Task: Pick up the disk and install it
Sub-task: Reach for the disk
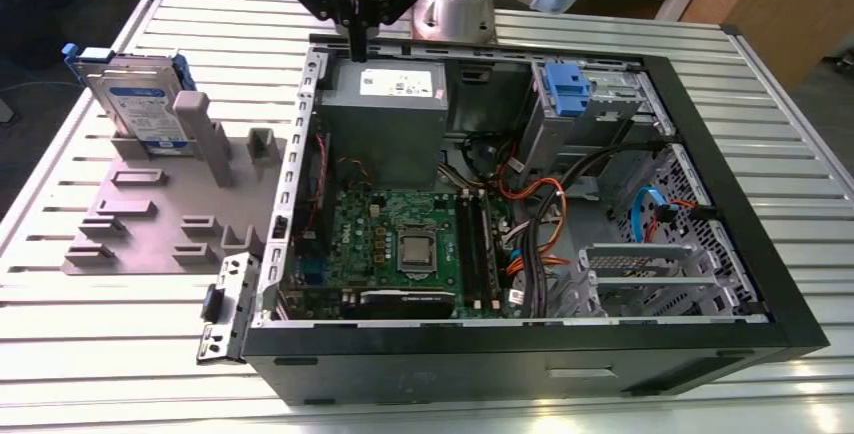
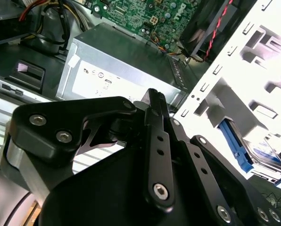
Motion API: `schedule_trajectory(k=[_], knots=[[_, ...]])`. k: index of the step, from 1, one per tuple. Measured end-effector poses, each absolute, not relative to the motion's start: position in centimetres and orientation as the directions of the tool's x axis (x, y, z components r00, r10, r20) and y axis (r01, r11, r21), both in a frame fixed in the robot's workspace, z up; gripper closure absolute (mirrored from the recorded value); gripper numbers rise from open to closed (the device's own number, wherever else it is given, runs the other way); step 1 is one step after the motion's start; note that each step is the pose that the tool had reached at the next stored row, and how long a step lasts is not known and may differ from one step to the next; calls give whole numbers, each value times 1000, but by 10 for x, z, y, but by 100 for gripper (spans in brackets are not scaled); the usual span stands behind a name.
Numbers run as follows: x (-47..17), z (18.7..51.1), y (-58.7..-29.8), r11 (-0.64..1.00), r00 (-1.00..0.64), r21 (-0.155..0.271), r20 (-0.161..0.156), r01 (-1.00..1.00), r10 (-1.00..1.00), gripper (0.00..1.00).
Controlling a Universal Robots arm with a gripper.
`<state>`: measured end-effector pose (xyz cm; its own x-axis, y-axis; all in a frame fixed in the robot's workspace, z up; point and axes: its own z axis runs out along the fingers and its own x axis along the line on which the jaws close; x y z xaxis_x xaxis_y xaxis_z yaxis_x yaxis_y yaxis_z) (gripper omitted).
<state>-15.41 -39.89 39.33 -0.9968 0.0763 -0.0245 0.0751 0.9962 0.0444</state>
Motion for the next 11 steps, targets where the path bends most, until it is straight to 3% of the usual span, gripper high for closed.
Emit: schedule_trajectory(k=[11], knots=[[-157, 393, -399, 996, -997, 44, -24, 75, 76, 89]])
